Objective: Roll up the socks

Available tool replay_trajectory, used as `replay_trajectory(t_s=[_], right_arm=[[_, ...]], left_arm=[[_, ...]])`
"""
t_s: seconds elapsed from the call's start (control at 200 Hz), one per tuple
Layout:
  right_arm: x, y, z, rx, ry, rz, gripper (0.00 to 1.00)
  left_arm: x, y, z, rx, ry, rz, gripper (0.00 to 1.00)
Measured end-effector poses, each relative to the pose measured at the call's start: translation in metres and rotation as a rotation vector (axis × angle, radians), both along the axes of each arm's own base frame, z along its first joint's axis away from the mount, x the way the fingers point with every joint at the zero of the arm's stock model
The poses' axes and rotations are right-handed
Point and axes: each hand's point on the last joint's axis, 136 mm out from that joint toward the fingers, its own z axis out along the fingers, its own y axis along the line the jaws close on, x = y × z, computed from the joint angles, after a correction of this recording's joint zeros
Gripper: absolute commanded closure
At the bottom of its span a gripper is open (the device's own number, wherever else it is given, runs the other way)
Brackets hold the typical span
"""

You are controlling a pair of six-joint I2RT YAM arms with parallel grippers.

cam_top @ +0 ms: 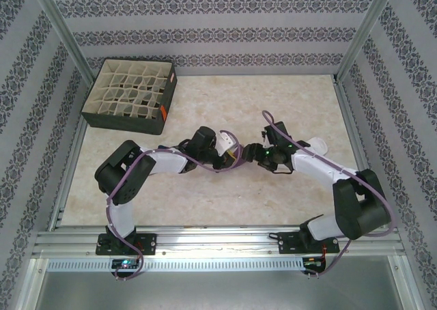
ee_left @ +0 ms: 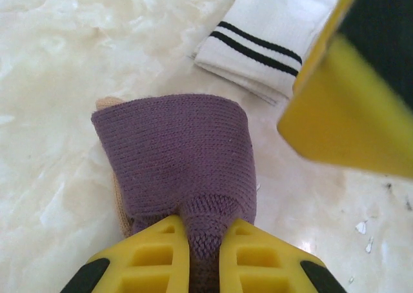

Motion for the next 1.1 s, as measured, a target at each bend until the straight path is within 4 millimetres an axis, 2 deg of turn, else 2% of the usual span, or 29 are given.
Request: replay_trajectory(t_s=[0.14,0.51,0.844,0.979,1.099], right_arm=[[0.006,0.008,-0.006,0.027,0.018,-0.040,0.30],[0.024,0.014,-0.024,0.065,0.041,-0.131,0.29],[0.040,0.025,-0.039,0.098,0.083,-0.150,0.30],[0.040,0.025,-0.043,0.100,0.122,-0.162,0.38],[0.038,0.022,-0.048,0.106,0.163,-0.174,0.60]], left_arm=[[0.000,0.000,-0.001,-0.025,0.044,0.016,0.96],[-0.002,0.001,-0.002,-0.043,0.074,0.025,0.97],[-0.003,0.001,-0.004,-0.059,0.086,0.018,0.97],[-0.008,0.000,-0.003,-0.069,0.097,-0.004,0.97],[-0.012,-0.001,-0.004,-0.074,0.093,-0.028,0.92]])
